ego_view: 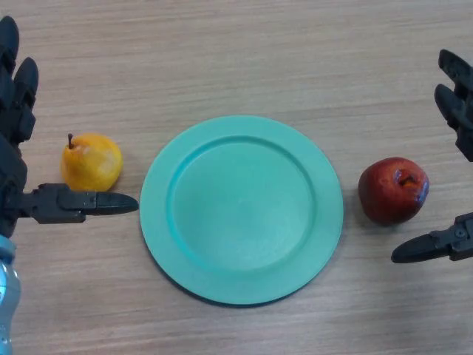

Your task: Pick up the yellow pear and place it on the plate

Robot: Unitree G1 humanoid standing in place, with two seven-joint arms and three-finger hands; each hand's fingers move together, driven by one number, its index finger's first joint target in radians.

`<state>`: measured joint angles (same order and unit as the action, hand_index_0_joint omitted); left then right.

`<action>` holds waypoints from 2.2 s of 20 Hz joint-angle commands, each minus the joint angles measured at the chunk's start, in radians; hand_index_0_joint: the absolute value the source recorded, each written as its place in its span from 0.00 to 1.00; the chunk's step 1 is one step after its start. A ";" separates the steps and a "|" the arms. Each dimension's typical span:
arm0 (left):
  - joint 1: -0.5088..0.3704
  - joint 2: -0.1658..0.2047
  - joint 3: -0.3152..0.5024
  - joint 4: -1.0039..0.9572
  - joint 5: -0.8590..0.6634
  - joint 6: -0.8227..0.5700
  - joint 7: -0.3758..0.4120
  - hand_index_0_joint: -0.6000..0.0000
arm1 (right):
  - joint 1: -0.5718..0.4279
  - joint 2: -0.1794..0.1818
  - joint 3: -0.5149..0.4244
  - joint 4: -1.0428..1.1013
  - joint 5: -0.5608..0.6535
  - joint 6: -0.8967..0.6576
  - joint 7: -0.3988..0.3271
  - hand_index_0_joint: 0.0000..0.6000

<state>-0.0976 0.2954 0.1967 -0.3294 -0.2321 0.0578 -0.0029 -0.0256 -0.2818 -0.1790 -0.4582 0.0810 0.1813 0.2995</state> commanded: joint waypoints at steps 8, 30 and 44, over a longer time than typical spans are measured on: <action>-0.032 0.045 0.077 -0.049 0.012 -0.079 -0.028 1.00 | -0.023 -0.037 -0.073 -0.075 0.027 -0.117 -0.017 0.00; -0.353 0.142 -0.013 0.937 0.130 -0.532 -0.053 1.00 | 0.036 -0.013 -0.108 -0.149 -0.007 -0.115 -0.057 0.00; -0.613 0.104 -0.081 1.420 0.260 -0.837 0.102 0.75 | 0.098 0.006 -0.227 -0.208 -0.040 -0.161 -0.053 0.00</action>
<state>-0.6474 0.3525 0.0905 1.1218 0.0198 -0.6207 0.0457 0.0889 -0.2519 -0.3331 -0.6110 0.0311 0.1505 0.2814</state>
